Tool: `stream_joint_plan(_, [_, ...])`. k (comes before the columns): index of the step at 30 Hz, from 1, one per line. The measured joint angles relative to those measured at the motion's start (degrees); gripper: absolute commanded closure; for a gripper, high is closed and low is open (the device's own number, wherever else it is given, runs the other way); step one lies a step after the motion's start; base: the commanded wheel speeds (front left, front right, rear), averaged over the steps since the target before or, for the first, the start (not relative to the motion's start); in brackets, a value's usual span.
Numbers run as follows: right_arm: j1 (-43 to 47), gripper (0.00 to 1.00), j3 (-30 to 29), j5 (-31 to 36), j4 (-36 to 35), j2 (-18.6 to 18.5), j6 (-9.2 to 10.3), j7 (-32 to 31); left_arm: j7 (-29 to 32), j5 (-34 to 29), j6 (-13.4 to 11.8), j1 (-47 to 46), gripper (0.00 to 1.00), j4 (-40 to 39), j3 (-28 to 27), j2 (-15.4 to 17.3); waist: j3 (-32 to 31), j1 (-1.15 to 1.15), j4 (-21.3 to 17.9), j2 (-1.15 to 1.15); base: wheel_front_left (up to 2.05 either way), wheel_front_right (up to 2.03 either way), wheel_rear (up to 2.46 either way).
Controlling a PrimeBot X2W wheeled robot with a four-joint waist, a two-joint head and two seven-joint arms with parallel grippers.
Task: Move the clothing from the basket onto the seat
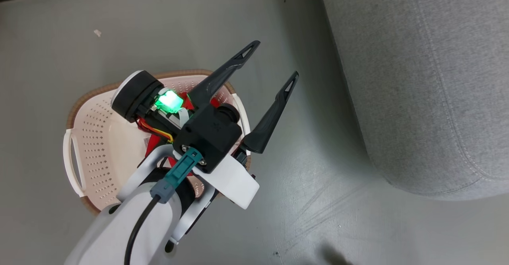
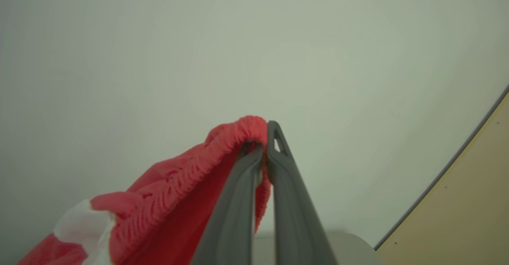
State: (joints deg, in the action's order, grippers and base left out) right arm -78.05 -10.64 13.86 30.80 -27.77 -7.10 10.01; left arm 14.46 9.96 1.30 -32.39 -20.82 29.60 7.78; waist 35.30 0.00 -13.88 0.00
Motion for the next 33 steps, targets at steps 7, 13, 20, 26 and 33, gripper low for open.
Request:
stream_joint_plan(7, [0.0, 1.0, -5.9, 0.4, 4.6, -1.2, -0.02, 0.0, 0.7, -0.1, 0.6, -0.8, 0.0, -0.4, 0.4, 0.3, 2.6, 0.0, 0.9, 0.0, 0.0, 0.0, 0.0])
stream_joint_plan(13, [0.8, 1.0, -8.9, 0.9, 8.9, 1.6, -0.02, -0.6, 1.3, -0.1, 1.5, -2.4, 0.0, -0.9, 0.8, 0.3, 4.6, 0.0, 1.5, 0.0, 0.0, 0.0, 0.0])
stream_joint_plan(20, [3.9, 1.0, -15.3, 3.6, 14.0, 2.9, -0.02, -5.6, 1.7, -0.1, 1.5, -3.7, 0.0, -1.0, 0.3, 0.6, 6.5, 0.0, 1.8, 0.0, 0.0, 0.0, 0.0])
stream_joint_plan(26, [4.0, 0.96, -18.0, 4.9, 14.7, 5.1, -0.02, -7.1, 0.5, -0.1, 1.9, -4.3, 0.0, -0.4, -1.0, 1.0, 7.2, 0.0, 1.8, 0.0, 0.0, 0.0, 0.0])
stream_joint_plan(33, [6.6, 0.24, -17.6, 8.3, 13.8, 5.1, -0.02, -6.2, -1.0, -0.1, 1.8, -4.5, 0.0, 0.0, -2.3, 1.0, 6.6, 0.0, 1.7, 0.0, 0.0, 0.0, 0.0])
